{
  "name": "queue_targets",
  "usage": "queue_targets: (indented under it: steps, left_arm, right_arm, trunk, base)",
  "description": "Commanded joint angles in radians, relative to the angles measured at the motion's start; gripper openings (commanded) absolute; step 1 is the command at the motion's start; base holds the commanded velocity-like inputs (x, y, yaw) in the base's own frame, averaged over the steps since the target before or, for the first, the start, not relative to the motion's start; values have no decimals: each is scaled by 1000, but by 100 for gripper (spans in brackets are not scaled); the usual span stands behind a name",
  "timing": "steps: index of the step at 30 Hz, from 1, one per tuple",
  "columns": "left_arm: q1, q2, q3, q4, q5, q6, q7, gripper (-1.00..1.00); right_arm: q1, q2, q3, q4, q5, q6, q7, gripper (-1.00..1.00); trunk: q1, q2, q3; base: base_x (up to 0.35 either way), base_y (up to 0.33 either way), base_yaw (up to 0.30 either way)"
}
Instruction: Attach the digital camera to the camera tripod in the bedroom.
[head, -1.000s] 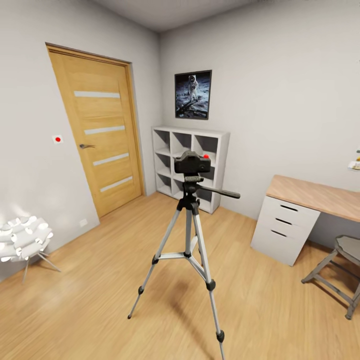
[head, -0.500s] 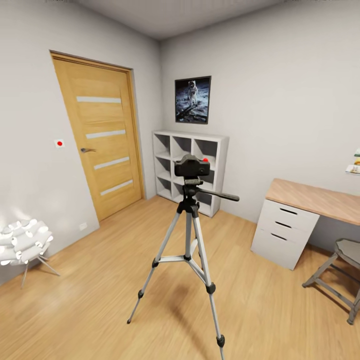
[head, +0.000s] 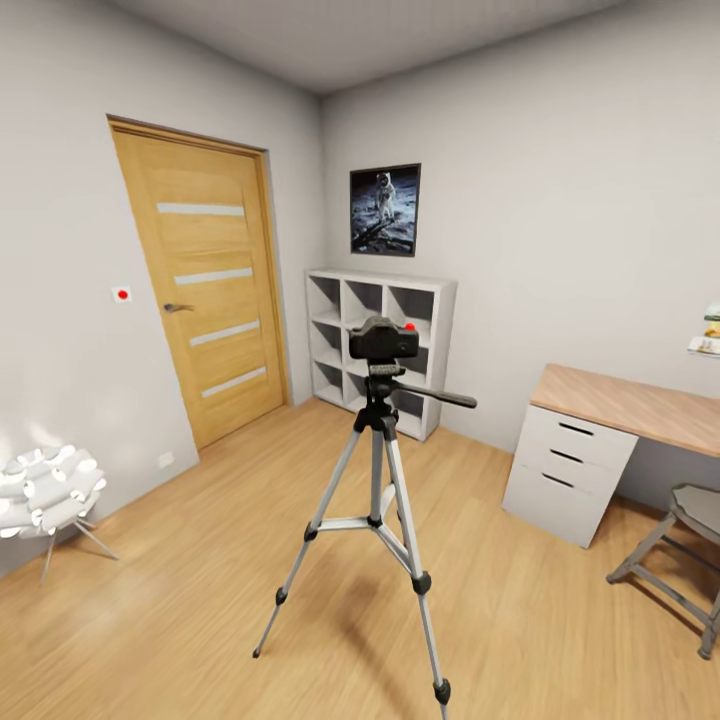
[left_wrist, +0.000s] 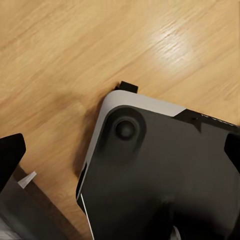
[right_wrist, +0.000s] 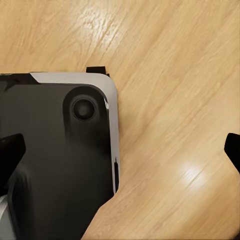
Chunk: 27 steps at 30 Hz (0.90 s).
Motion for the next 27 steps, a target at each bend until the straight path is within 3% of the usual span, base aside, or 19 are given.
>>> queue_targets:
  steps: [1, 16, 27]
  left_arm:
    - [0, 0, -9, -3, 6, -2, 4, 100]
    - [-1, -4, -4, -10, 8, -4, 4, 100]
    - [-1, -2, -6, -10, 6, -4, 4, 100]
  right_arm:
    - [-1, 0, 1, 4, -5, -6, 4, 100]
    - [-1, -1, 1, 3, -5, -5, 4, 100]
    - [-1, -2, 6, 2, 5, 2, 6, 100]
  trunk:
    - [1, -2, 0]
    - [1, -2, 24]
    - [1, -2, 28]
  base:
    - [0, 0, 0]
    - [0, 0, 0]
    - [0, 0, 0]
